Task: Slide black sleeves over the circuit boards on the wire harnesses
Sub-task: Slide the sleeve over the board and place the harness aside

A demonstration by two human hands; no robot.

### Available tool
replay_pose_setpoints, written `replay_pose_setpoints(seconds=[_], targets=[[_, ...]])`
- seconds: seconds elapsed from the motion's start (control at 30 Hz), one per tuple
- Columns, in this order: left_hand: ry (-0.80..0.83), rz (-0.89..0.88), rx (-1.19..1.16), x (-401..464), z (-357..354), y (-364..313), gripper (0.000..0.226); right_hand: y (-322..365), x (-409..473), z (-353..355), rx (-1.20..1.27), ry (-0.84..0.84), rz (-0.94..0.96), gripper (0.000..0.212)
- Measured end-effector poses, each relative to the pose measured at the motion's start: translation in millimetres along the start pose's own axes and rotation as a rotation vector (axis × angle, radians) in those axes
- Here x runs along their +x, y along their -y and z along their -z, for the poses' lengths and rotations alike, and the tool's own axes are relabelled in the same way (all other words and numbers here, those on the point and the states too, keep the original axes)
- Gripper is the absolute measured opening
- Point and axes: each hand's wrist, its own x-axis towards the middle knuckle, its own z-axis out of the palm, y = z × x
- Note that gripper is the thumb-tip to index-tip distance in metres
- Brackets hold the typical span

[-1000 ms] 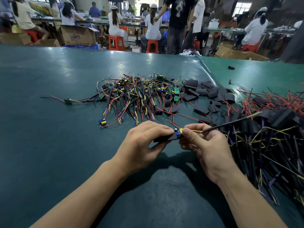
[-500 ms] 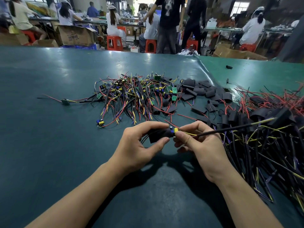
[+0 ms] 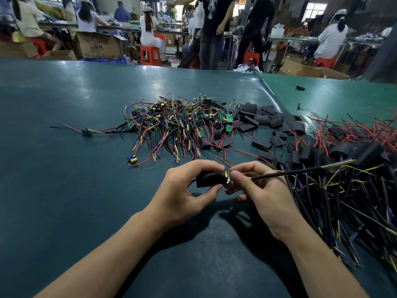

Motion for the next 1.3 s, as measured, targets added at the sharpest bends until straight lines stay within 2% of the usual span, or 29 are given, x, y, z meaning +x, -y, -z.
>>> replay_pose_setpoints(seconds=[0.07, 0.17, 0.33, 0.53, 0.7, 0.97, 1.3], targets=[[-0.036, -0.016, 0.019, 1.0, -0.5, 0.9, 0.030, -0.3, 0.9, 0.3, 0.031, -0.032, -0.007, 0.013], [-0.041, -0.021, 0.026, 1.1, -1.1, 0.6, 0.028, -3.1, 1.3, 1.1, 0.010, -0.106, 0.051, 0.001], [-0.041, 0.020, 0.022, 0.1, -2.2, 0.2, 0.031, -8.6, 0.2, -5.2, -0.045, -0.233, 0.142, 0.014], [-0.003, 0.024, 0.052, -0.9, -1.4, -0.9, 0.031, -9.8, -1.1, -9.2, -0.046, -0.187, 0.089, 0.014], [-0.031, 0.013, 0.065, 0.6, -0.8, 1.1, 0.032, -5.1, 0.6, -5.7, 0.096, -0.181, 0.042, 0.010], [-0.051, 0.021, 0.050, 1.0, -0.5, 1.5, 0.033, -2.8, 1.4, -5.0, 0.129, -0.209, 0.082, 0.013], [0.009, 0.051, 0.020, 1.4, 0.8, -2.4, 0.036, -5.7, 1.4, -10.3, 0.211, -0.206, 0.127, 0.019]])
